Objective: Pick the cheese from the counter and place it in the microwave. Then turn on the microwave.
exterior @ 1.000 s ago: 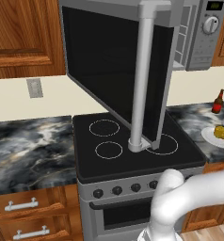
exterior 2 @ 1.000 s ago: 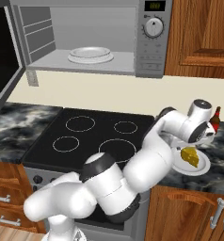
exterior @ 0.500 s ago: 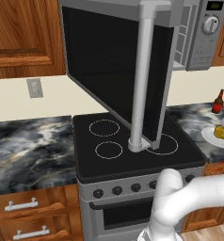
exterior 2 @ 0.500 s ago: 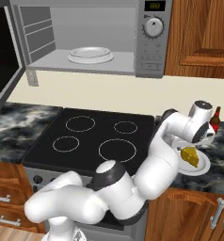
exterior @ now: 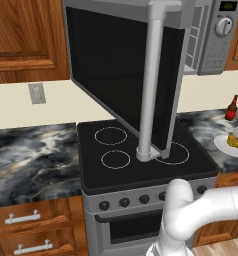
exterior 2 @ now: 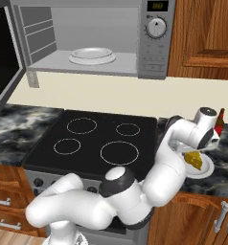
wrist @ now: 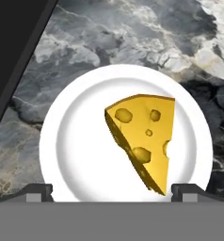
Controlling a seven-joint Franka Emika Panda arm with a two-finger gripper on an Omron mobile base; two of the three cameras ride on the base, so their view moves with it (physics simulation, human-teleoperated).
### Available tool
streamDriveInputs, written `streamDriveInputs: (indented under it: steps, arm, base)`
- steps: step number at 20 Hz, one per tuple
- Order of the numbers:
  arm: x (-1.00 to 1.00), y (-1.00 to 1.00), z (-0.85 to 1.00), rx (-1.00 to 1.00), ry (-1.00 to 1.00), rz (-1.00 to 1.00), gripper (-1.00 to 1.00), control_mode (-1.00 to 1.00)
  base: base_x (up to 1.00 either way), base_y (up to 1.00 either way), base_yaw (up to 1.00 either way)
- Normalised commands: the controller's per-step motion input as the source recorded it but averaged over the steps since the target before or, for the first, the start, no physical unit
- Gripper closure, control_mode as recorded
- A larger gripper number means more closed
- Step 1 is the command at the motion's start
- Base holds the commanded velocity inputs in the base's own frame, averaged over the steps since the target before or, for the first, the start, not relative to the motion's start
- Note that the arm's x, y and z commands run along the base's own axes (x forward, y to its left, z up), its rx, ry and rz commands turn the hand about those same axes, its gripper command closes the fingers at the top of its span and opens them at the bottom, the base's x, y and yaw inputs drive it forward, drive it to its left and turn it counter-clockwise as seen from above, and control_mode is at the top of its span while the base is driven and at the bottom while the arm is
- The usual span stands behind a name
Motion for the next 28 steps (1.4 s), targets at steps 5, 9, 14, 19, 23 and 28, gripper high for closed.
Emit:
streamDriveInputs:
  steps: [5,9,14,19,23,28]
  arm:
    - [0.12,-0.18,-0.2,0.0,0.0,0.0,-1.0,-1.0]
    - [0.15,-0.14,-0.17,0.0,0.0,0.0,-1.0,-1.0]
    - [0.14,-0.09,-0.13,0.0,0.0,0.0,-1.0,-1.0]
    - [0.11,-0.11,-0.16,0.0,0.0,0.0,-1.0,-1.0]
    - [0.11,-0.04,-0.11,0.0,0.0,0.0,-1.0,-1.0]
    - [0.09,-0.01,-0.1,0.0,0.0,0.0,-1.0,-1.0]
  base:
    - [0.0,0.0,0.0]
    - [0.0,0.0,0.0]
    - [0.0,0.0,0.0]
    - [0.0,0.0,0.0]
    - [0.0,0.0,0.0]
    - [0.0,0.0,0.0]
